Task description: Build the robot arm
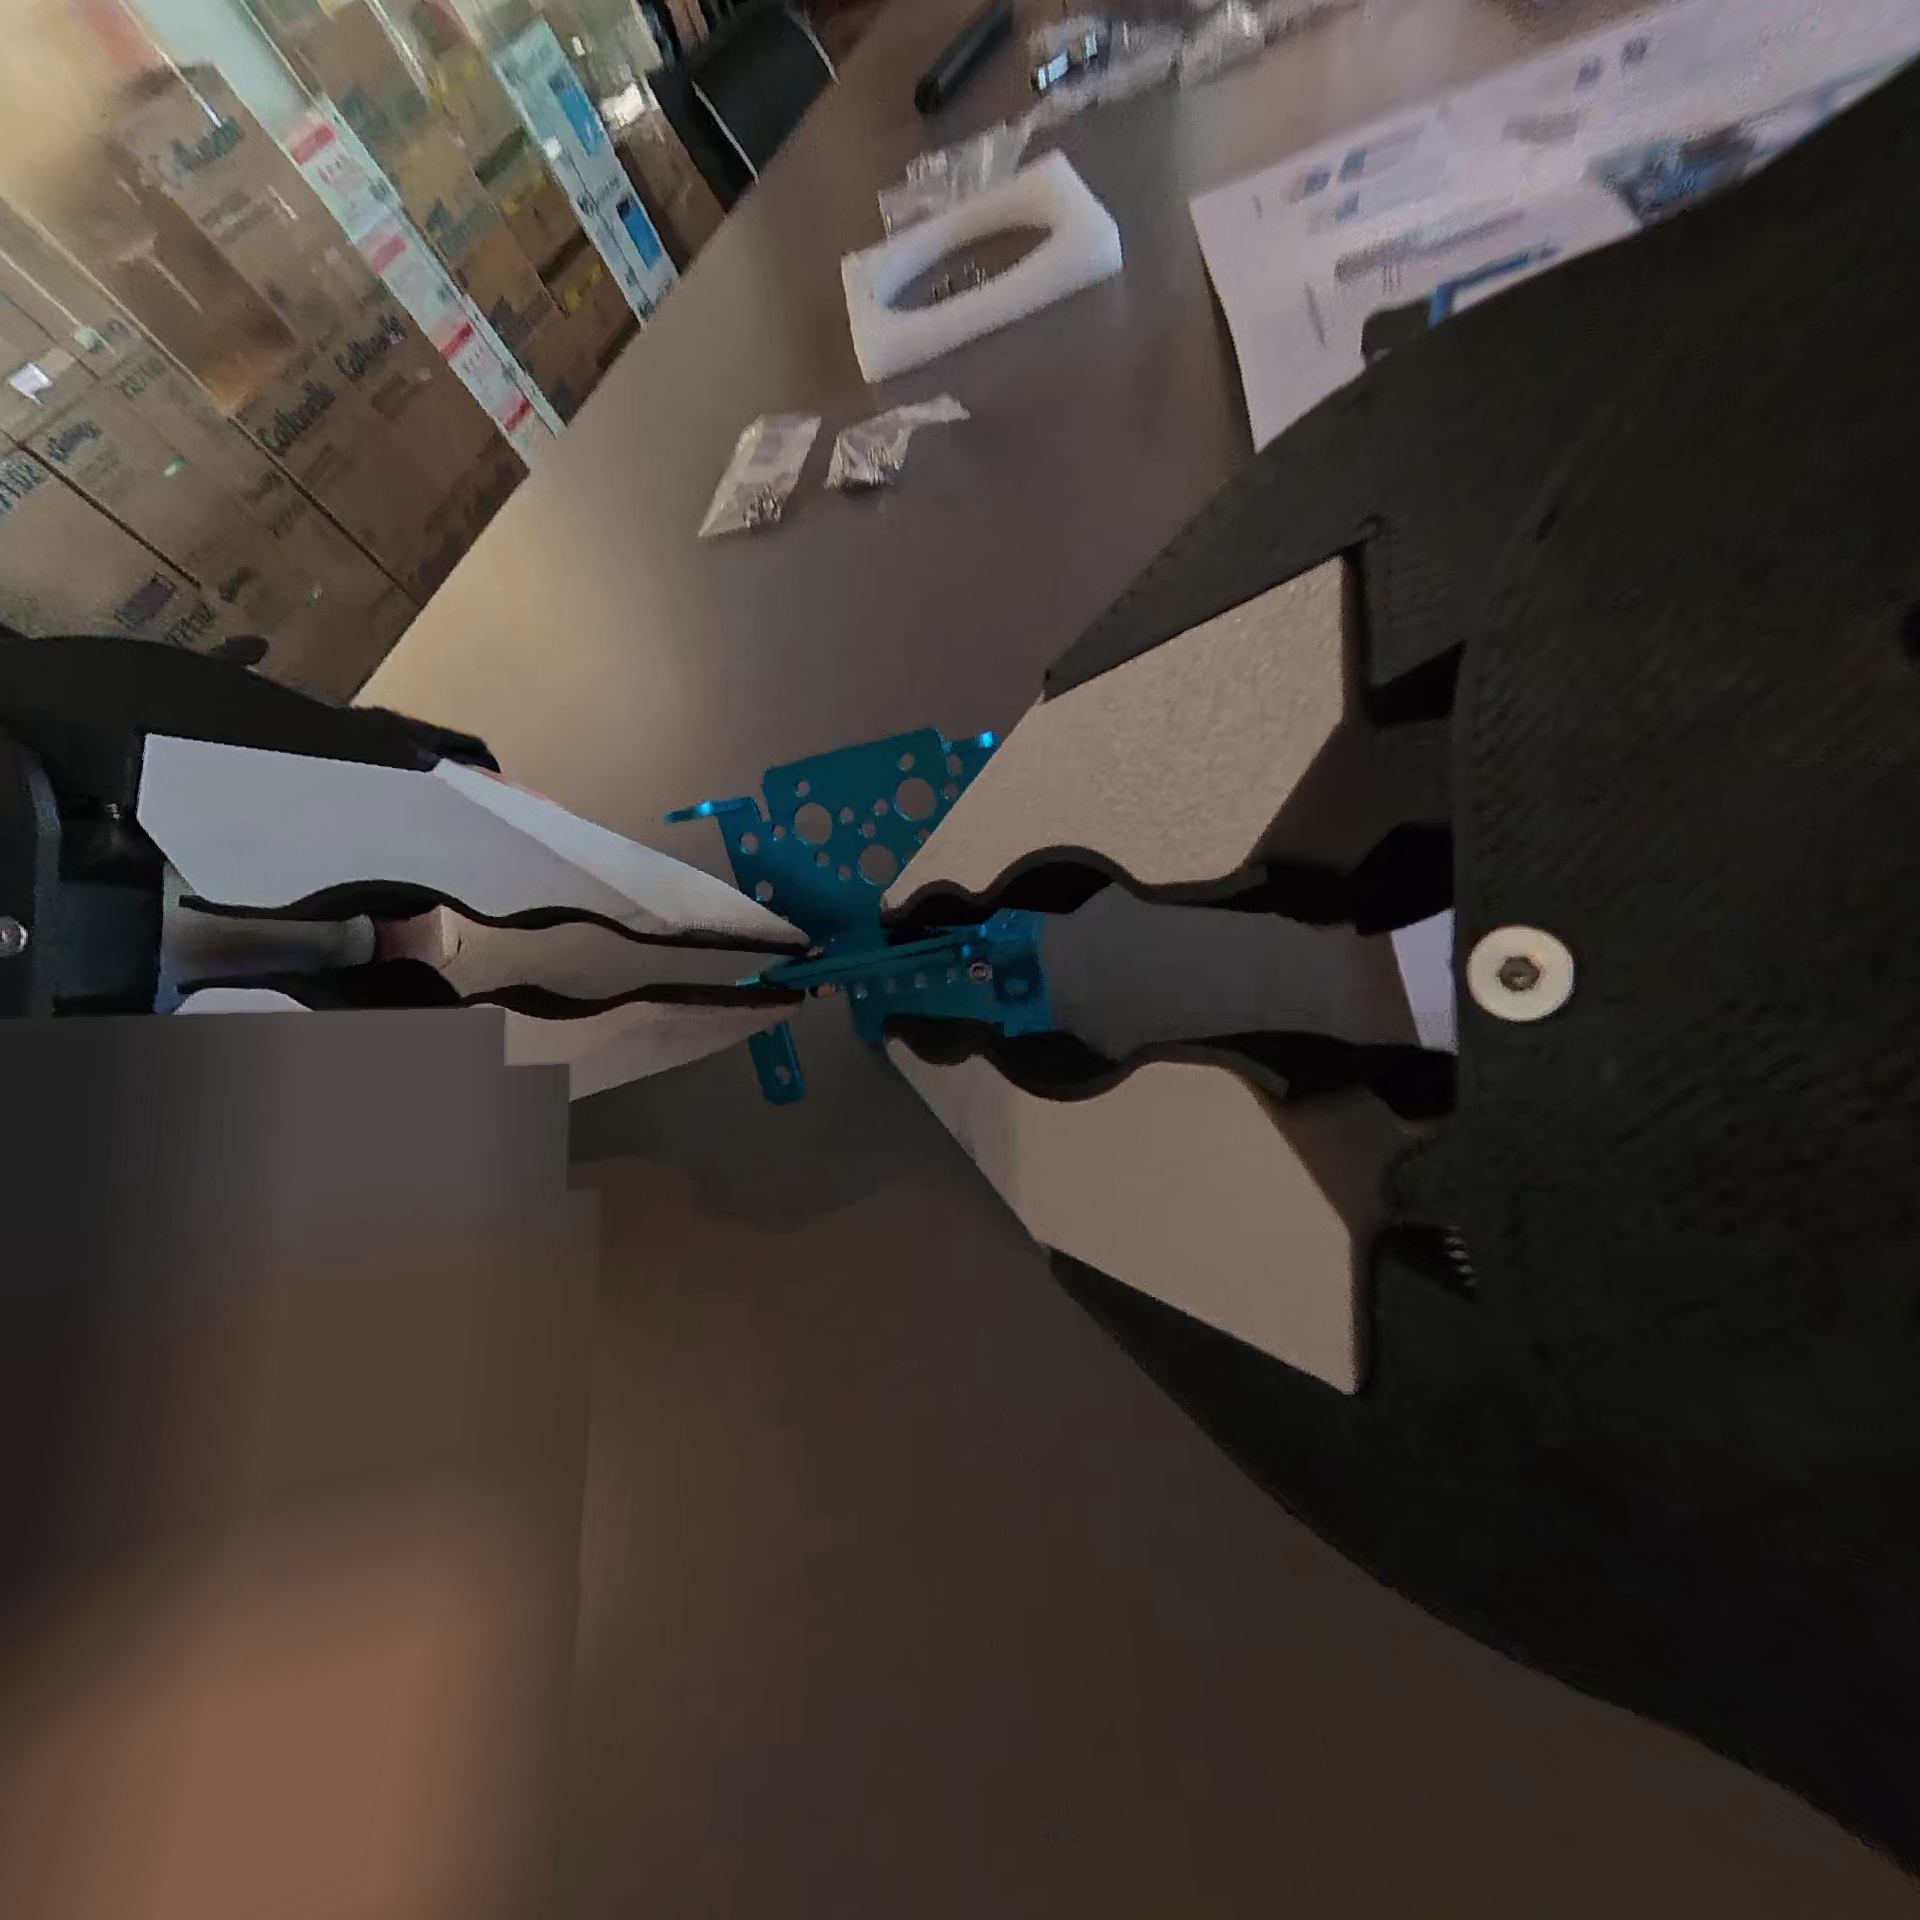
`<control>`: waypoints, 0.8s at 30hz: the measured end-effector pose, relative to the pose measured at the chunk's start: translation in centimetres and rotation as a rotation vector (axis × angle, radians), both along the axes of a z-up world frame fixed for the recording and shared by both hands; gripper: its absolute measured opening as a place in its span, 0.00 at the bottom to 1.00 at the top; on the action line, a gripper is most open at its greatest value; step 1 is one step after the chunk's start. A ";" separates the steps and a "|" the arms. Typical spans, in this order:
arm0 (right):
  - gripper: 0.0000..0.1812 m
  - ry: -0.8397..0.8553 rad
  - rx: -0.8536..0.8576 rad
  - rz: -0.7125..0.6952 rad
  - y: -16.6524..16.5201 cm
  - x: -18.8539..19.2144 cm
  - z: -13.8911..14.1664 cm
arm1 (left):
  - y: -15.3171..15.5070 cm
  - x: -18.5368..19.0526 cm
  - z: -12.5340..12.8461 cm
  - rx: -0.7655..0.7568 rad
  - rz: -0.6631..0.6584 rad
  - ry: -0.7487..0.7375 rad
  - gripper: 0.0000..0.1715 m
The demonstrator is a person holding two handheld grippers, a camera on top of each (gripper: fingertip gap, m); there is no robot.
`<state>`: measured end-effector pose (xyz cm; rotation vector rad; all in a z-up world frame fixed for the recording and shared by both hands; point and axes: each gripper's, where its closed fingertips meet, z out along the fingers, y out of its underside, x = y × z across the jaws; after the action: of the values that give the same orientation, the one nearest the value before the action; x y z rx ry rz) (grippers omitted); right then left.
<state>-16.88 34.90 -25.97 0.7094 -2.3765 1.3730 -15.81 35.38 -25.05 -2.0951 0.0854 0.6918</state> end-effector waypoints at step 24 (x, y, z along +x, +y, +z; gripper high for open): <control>0.11 -0.209 -0.053 -0.048 -0.7 0.4 1.6 | 0.1 0.0 0.0 -0.011 -0.001 0.042 0.02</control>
<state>-16.48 34.22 -24.37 0.5138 -2.4859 1.5516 -15.84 35.52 -25.01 -2.0911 0.1134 0.7359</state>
